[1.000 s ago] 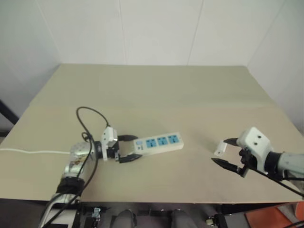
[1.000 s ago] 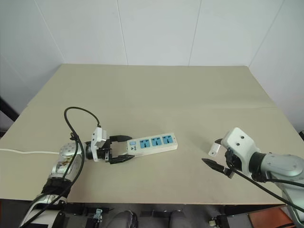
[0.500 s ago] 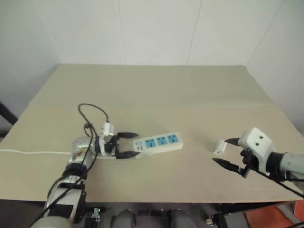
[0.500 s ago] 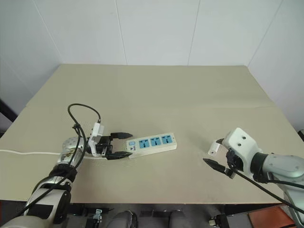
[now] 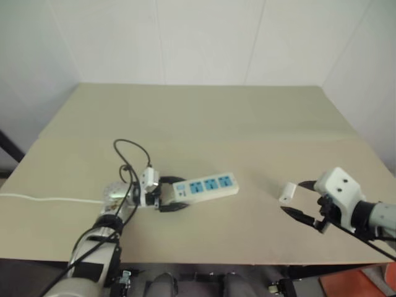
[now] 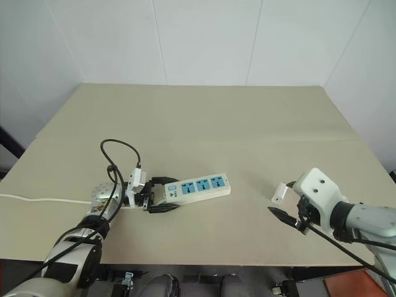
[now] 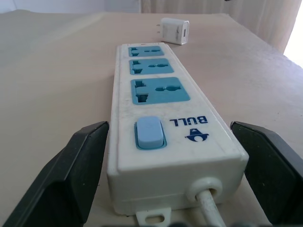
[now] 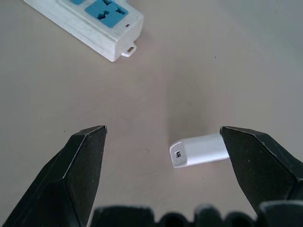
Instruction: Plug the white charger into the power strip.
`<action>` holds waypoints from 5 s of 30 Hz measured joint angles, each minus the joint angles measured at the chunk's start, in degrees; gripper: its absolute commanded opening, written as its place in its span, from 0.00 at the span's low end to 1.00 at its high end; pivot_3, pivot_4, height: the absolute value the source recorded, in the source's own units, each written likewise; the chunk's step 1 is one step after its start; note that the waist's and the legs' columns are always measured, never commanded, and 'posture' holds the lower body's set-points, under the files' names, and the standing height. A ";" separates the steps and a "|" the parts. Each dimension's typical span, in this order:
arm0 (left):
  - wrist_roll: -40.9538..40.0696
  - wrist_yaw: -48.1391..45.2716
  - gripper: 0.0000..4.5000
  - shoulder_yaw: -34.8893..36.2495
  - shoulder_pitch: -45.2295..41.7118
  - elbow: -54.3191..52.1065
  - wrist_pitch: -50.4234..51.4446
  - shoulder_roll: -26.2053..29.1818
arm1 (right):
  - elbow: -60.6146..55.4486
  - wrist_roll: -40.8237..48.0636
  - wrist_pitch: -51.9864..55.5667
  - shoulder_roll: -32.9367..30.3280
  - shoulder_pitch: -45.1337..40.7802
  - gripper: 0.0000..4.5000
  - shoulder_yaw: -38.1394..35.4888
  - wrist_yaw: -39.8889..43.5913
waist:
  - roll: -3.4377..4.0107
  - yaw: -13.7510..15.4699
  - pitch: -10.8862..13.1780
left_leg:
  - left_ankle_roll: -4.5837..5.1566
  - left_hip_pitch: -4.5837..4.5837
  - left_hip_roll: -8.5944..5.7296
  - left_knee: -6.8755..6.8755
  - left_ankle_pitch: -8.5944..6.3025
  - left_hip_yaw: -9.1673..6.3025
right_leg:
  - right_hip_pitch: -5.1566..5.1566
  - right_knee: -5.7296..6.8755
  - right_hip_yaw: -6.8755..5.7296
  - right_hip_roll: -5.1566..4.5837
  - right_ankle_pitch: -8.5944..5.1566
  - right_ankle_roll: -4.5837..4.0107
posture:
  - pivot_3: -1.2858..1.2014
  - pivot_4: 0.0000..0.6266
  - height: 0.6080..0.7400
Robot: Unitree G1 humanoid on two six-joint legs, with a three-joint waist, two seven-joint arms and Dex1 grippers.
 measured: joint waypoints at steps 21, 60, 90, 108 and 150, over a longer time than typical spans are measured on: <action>2.46 -2.97 0.73 -0.48 -1.85 1.46 -0.95 -0.25 | 5.29 -3.26 -7.44 -7.13 -0.59 1.00 1.83 6.56 | 0.00 -0.20 0.01 | 0.00 0.16 0.00 -0.01 0.00 -0.04 | 0.29 -0.21 -0.07 -0.02 0.00 0.04 | 0.52 0.24 1.00; 1.69 -0.84 0.73 -3.38 2.19 -8.38 2.58 -0.09 | 79.13 -35.80 -109.58 -1.17 -64.91 1.00 59.27 40.80 | 0.12 -1.55 0.09 | 0.10 0.26 -0.02 -0.12 -0.06 0.00 | 0.28 -0.30 -0.10 -0.11 0.01 0.04 | 0.52 0.24 1.00; 2.10 0.04 0.73 -3.55 2.46 -8.92 2.49 -0.40 | 90.04 -46.58 -114.68 4.19 -70.44 0.24 62.86 32.15 | 0.18 -1.62 0.11 | 0.10 0.28 -0.03 -0.12 -0.06 0.00 | 0.27 -0.24 -0.09 -0.11 0.01 0.03 | 0.52 0.24 1.00; 2.48 -0.78 0.73 -4.26 2.14 -9.54 3.65 -1.75 | 73.53 -17.16 -78.99 2.46 -66.30 0.25 45.55 38.34 | 0.27 -1.29 0.16 | 0.10 0.25 -0.02 -0.12 -0.07 -0.09 | 0.32 -0.25 -0.13 -0.12 0.02 0.02 | 0.52 0.24 1.00; 3.84 -3.18 0.73 -5.30 -0.46 -7.27 3.76 -2.58 | 41.73 6.17 -29.59 34.00 -33.64 0.25 30.78 15.86 | 0.26 -0.24 0.14 | 0.10 -0.28 -0.03 0.11 -0.06 -0.18 | -0.24 0.02 -0.24 -0.05 0.03 0.03 | 0.52 0.24 1.00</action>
